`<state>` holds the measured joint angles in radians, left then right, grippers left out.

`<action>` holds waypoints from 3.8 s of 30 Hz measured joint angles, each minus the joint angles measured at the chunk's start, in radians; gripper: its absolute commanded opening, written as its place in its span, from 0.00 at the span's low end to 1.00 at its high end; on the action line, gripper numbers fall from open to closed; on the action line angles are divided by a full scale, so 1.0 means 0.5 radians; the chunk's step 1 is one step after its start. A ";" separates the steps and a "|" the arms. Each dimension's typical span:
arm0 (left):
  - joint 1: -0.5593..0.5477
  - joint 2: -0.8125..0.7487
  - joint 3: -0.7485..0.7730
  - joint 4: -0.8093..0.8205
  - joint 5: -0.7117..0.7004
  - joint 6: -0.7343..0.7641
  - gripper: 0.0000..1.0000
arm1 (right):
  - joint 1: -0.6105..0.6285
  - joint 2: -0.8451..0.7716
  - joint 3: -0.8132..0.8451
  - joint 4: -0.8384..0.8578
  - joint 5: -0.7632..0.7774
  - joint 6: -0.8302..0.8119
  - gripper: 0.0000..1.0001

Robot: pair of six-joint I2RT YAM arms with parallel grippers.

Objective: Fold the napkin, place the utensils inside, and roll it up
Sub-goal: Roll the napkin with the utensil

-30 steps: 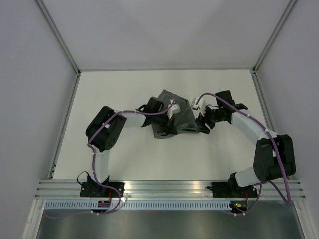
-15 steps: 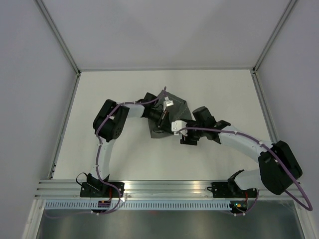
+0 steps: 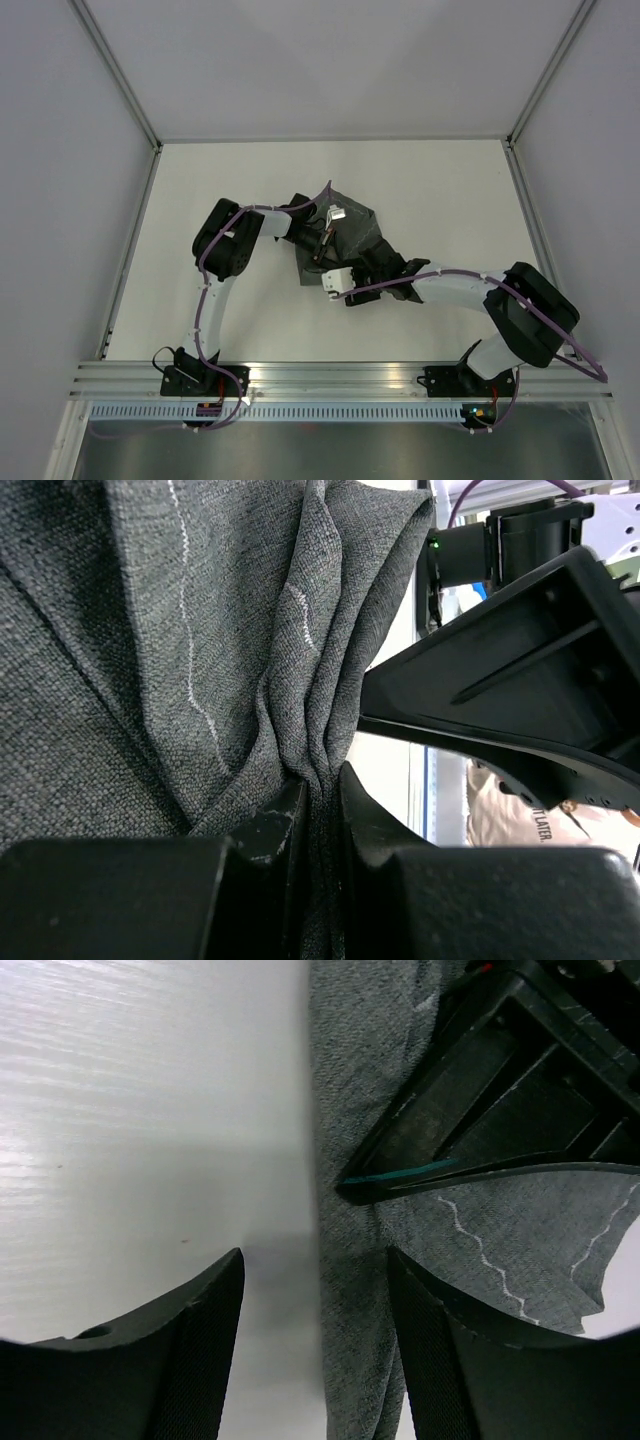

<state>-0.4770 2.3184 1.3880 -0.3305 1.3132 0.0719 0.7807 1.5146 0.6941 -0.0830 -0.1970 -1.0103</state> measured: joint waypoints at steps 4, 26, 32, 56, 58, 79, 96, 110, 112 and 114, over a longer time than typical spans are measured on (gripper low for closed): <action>0.000 0.013 0.019 -0.047 0.013 0.001 0.02 | 0.007 0.047 0.001 0.112 0.061 -0.015 0.63; 0.018 0.057 0.099 -0.304 0.046 0.097 0.17 | 0.060 0.288 0.230 0.002 0.126 -0.024 0.26; 0.021 0.028 0.099 -0.342 -0.007 0.107 0.37 | 0.051 0.353 0.363 -0.172 0.090 -0.011 0.19; 0.153 -0.951 -0.201 0.188 -1.693 -0.375 0.50 | -0.291 0.948 1.358 -1.410 -0.604 -0.074 0.18; 0.153 -1.124 -0.304 0.254 -1.914 -0.421 0.51 | -0.325 1.038 1.489 -1.556 -0.675 -0.093 0.18; -0.895 -2.499 -1.527 1.048 -3.412 -0.077 0.52 | -0.461 1.719 2.237 -2.618 -1.183 -0.080 0.18; -1.318 -1.590 -1.328 0.964 -3.320 0.294 0.56 | -0.517 1.816 2.301 -2.718 -1.273 0.007 0.18; -1.328 -1.241 -1.236 1.048 -3.269 0.406 0.56 | -0.529 1.865 2.356 -2.768 -1.292 0.049 0.18; -1.328 -1.211 -1.229 1.096 -3.285 0.414 0.55 | -0.532 1.872 2.361 -2.775 -1.297 0.056 0.18; -1.328 -1.183 -1.223 1.147 -3.294 0.414 0.52 | -0.534 1.875 2.363 -2.776 -1.302 0.059 0.18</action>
<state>-1.1408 1.7267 0.7765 0.2432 -0.3340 0.2790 0.5137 2.4519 1.8755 -1.4712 -0.8478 -0.9810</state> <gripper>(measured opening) 0.546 0.236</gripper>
